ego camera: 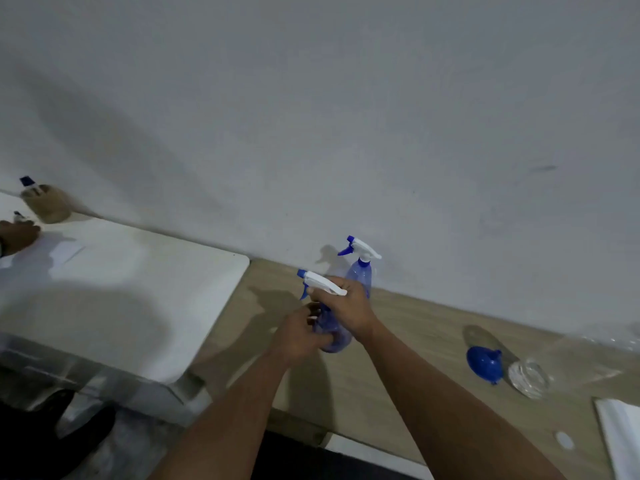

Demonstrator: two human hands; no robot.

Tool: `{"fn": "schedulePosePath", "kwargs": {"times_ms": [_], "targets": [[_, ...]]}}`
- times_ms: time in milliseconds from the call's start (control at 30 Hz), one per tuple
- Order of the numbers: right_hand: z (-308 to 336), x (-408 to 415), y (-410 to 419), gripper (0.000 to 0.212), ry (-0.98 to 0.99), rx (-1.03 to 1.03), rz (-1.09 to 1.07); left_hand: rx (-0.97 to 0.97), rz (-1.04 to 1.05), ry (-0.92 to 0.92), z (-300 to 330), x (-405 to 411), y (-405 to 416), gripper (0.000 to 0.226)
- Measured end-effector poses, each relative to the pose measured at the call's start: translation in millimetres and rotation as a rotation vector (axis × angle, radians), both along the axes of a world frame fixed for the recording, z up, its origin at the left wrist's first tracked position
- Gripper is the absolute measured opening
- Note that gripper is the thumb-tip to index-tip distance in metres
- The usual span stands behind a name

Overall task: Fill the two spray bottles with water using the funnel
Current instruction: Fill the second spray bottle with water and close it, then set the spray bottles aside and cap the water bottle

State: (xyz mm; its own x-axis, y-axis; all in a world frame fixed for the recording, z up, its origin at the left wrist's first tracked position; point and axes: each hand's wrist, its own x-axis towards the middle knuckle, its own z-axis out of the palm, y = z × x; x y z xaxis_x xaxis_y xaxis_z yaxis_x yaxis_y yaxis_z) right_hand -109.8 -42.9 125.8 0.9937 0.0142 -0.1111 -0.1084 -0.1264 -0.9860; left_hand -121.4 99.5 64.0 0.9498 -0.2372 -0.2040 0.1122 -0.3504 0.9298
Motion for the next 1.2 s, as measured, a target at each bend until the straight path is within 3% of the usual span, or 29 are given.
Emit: {"fn": "schedulePosePath", "kwargs": {"times_ms": [100,200,300,433,533,667,733,833,967,1067,1200], "targets": [[8.2,30.6,3.3,0.005,-0.023,-0.046,-0.003,0.025,0.022,-0.044,6.2,31.5,-1.7,0.02],[9.3,59.8,7.1,0.015,-0.085,-0.142,-0.049,0.046,0.036,-0.104,5.4,65.2,1.6,0.022],[-1.4,80.8,6.8,0.024,-0.104,-0.287,-0.114,0.043,0.099,-0.14,5.6,90.5,2.6,0.003],[-21.8,100.7,6.6,0.034,-0.067,-0.351,-0.154,0.099,0.129,-0.153,-0.6,113.3,4.3,0.035],[-39.4,114.1,10.5,0.028,-0.026,-0.374,-0.164,0.139,0.051,-0.146,-9.3,121.3,3.6,0.017],[-65.8,128.5,11.7,0.027,0.006,-0.358,-0.186,0.359,-0.022,-0.185,-21.1,136.3,-4.1,0.016],[-78.8,133.2,12.8,0.026,0.033,-0.337,-0.201,0.526,-0.043,-0.208,-32.3,144.2,-3.3,0.029],[-99.0,135.7,15.2,0.031,0.06,-0.34,-0.206,0.63,-0.035,-0.288,-54.0,152.3,2.5,0.026],[-101.5,135.2,14.9,0.046,0.086,-0.381,-0.142,0.638,0.047,-0.438,-93.1,168.6,3.6,0.028],[-96.0,127.1,11.0,0.05,0.134,-0.45,-0.123,0.715,0.067,-0.417,-86.0,164.6,1.0,0.027],[-85.5,92.3,-2.7,0.044,0.154,-0.47,-0.098,0.636,0.1,-0.267,-74.7,131.1,-1.9,0.034]]}}
